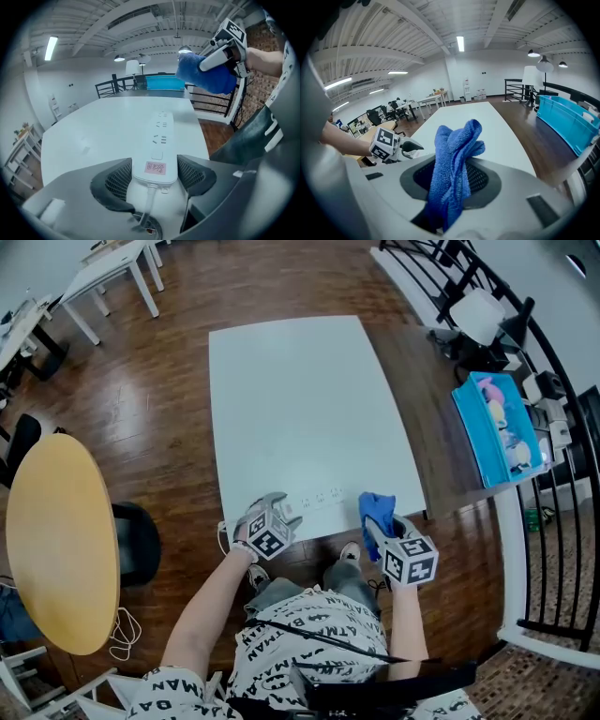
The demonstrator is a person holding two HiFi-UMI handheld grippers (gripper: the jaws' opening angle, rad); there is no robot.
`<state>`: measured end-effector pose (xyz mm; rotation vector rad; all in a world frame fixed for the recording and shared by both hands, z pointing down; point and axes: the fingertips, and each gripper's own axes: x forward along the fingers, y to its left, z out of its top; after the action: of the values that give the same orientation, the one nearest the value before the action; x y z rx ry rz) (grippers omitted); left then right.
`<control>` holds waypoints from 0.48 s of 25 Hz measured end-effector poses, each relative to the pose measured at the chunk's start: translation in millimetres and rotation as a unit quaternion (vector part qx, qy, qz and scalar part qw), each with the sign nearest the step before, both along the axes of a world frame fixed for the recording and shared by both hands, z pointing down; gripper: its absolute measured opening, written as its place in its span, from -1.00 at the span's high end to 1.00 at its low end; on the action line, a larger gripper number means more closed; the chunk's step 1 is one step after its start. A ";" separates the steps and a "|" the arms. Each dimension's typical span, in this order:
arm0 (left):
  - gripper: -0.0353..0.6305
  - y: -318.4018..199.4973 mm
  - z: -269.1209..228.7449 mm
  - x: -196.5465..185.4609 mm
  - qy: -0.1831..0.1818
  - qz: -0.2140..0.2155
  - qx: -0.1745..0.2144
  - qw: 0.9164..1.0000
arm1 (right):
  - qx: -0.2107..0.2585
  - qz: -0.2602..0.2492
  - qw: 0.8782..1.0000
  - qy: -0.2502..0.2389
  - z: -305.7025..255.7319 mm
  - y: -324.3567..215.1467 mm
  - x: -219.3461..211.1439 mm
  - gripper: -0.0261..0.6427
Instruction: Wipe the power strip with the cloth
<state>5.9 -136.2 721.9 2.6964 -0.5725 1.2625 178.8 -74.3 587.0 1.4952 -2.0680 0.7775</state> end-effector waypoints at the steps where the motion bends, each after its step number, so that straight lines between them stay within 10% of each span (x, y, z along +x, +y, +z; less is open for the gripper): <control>1: -0.02 0.7 2.8 0.1 0.001 0.004 -0.007 1.000 | -0.001 0.002 1.000 0.000 1.1 1.3 1.1 0.52; 12: 0.03 3.1 3.5 4.1 0.015 0.026 -0.022 0.999 | -0.002 0.002 1.000 -0.005 3.9 -0.9 4.1 0.52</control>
<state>10.0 -133.1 725.3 2.7070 -0.4683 1.2295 182.9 -75.1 590.9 1.4975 -2.0688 0.7922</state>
